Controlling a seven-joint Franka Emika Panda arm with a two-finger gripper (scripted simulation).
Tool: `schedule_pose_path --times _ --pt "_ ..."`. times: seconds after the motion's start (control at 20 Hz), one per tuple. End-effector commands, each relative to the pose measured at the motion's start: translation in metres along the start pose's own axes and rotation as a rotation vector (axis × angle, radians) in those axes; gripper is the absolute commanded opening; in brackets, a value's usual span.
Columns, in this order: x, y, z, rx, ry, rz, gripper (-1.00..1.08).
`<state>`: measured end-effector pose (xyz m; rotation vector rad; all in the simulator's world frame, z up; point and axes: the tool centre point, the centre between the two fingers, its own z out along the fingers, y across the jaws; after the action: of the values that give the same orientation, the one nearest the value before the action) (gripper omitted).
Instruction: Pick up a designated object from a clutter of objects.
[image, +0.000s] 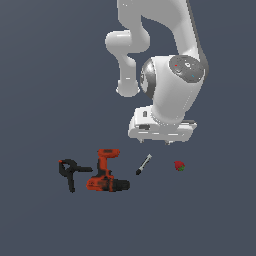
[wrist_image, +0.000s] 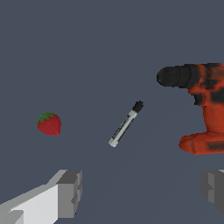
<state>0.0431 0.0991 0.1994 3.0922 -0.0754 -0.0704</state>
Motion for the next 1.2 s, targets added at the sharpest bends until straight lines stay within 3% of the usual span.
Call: schedule_pose_path --times 0.0,0.3,0.6,0.85,1.15 --pt "0.009 -0.027 0.02 0.005 0.01 0.022 1.0" --pt "0.02 -0.086 0.066 0.024 0.028 0.072 1.0" --pt "0.022 -0.127 0.099 0.041 0.037 0.108 1.0" --pt "0.021 -0.145 0.115 0.049 0.04 0.125 1.0" --pt "0.02 -0.149 0.118 0.05 0.04 0.126 1.0"
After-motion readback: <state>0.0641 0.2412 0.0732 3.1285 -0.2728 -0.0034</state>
